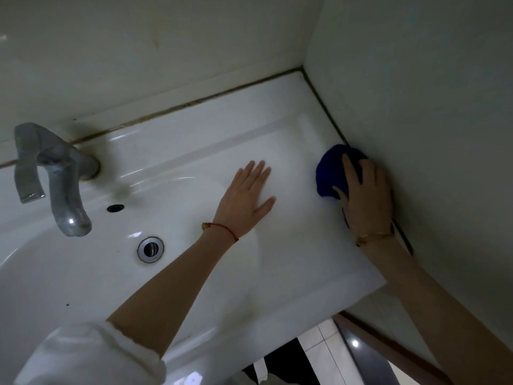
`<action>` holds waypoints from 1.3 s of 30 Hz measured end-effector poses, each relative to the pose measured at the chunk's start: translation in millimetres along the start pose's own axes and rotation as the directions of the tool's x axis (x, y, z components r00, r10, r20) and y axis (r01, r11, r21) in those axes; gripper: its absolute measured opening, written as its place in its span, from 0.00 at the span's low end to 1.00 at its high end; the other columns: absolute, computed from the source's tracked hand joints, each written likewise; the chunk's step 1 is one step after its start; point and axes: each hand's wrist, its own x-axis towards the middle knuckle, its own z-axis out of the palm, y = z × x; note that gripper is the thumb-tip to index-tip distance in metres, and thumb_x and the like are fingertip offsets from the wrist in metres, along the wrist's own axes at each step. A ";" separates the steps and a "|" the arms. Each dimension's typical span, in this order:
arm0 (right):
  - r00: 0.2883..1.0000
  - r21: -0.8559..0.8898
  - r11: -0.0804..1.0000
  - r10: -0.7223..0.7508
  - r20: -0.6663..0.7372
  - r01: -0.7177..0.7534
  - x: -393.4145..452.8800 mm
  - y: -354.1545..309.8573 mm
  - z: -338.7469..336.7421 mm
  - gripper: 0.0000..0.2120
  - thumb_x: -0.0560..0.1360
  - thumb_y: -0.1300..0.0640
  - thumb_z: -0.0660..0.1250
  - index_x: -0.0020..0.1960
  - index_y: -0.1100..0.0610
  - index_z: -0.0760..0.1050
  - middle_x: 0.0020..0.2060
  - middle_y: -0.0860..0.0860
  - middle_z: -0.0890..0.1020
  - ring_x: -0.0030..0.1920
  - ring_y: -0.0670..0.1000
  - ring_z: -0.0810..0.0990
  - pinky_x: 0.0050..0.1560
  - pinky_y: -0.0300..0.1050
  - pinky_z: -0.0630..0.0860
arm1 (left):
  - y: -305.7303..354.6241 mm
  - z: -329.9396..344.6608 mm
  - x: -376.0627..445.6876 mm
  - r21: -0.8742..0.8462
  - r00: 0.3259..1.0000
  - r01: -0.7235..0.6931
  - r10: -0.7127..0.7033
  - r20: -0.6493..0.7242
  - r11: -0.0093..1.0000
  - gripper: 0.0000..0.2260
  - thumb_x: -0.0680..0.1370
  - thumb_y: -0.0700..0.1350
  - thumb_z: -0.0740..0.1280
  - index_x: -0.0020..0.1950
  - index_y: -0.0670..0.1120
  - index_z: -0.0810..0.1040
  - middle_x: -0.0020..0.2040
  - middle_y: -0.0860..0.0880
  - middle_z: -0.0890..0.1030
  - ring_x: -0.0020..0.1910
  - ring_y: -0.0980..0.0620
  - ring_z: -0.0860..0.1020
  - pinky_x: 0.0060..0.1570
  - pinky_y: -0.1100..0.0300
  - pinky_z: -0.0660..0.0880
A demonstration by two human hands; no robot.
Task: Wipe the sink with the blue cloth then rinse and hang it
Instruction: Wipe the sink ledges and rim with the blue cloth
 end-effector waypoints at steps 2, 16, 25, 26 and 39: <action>1.000 0.025 1.000 0.009 0.013 -0.009 12.2 -4.5 7.0 0.32 0.70 0.58 0.75 0.70 0.63 0.68 0.58 0.66 0.75 0.52 0.66 0.76 0.51 0.58 0.75 | -0.2 5.5 -2.1 0.017 1.000 0.003 -0.003 0.011 1.000 0.30 0.82 0.58 0.56 0.79 0.43 0.61 0.80 0.45 0.59 0.80 0.46 0.54 0.78 0.50 0.51; 0.998 0.103 0.994 0.029 0.046 -0.034 -55.8 20.5 -16.7 0.33 0.69 0.57 0.76 0.71 0.61 0.68 0.52 0.62 0.76 0.50 0.60 0.70 0.49 0.54 0.75 | 0.2 3.1 -2.6 -0.001 1.000 0.016 -0.016 0.015 1.000 0.31 0.80 0.59 0.57 0.79 0.44 0.61 0.80 0.46 0.60 0.80 0.47 0.54 0.79 0.54 0.47; 0.990 0.101 0.992 0.057 0.130 -0.070 -59.1 19.9 -20.8 0.34 0.70 0.56 0.76 0.72 0.59 0.68 0.53 0.63 0.75 0.51 0.64 0.73 0.49 0.55 0.75 | 3.4 -2.2 -2.8 0.018 0.998 0.028 -0.029 0.052 0.999 0.31 0.80 0.60 0.55 0.79 0.43 0.61 0.79 0.44 0.60 0.79 0.46 0.55 0.78 0.55 0.46; 0.985 0.118 0.987 0.086 0.151 -0.104 -75.1 23.9 -28.1 0.34 0.70 0.56 0.76 0.72 0.59 0.67 0.54 0.63 0.75 0.52 0.63 0.72 0.49 0.55 0.74 | 5.6 -2.8 -3.7 0.011 0.998 0.040 -0.040 0.054 0.999 0.31 0.80 0.59 0.56 0.79 0.42 0.61 0.79 0.44 0.60 0.79 0.45 0.55 0.78 0.55 0.46; 0.889 0.445 0.877 -0.340 0.306 0.183 -63.6 -31.0 -13.8 0.25 0.78 0.48 0.65 0.73 0.51 0.66 0.64 0.55 0.71 0.60 0.55 0.69 0.60 0.51 0.71 | 83.0 -14.8 -131.5 -0.120 0.967 0.252 -0.244 0.079 0.960 0.31 0.81 0.62 0.50 0.79 0.44 0.62 0.79 0.47 0.61 0.79 0.50 0.57 0.79 0.55 0.48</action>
